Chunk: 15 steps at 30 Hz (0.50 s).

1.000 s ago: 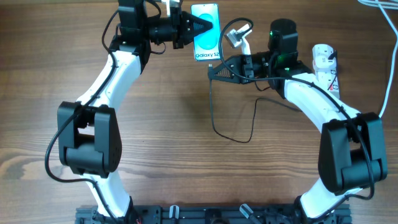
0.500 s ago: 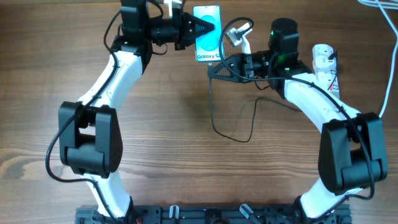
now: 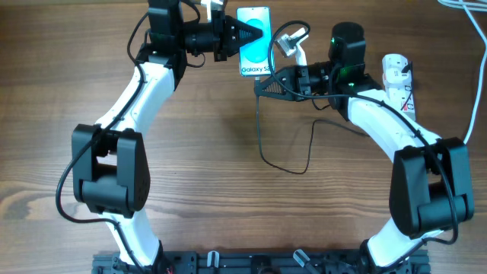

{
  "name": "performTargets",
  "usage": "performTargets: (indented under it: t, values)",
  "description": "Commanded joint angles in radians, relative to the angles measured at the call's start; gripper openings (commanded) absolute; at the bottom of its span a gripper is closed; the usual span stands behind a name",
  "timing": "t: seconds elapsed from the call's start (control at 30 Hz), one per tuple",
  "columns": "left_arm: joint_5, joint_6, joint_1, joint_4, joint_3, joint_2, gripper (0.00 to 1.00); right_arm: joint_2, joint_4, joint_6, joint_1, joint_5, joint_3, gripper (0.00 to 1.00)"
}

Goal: Plug charger to phone and switch on socket

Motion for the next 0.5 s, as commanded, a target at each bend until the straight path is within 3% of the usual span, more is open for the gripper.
performTargets:
  t: [0.0, 0.47]
  values:
    - [0.02, 0.021, -0.009, 0.006, 0.018, -0.022, 0.04, 0.012, 0.006, 0.003, 0.0, -0.024, 0.001, 0.04]
    - [0.039, 0.026, -0.009, 0.006, 0.018, -0.022, 0.04, 0.012, 0.077, 0.06, -0.002, -0.025, 0.001, 0.04]
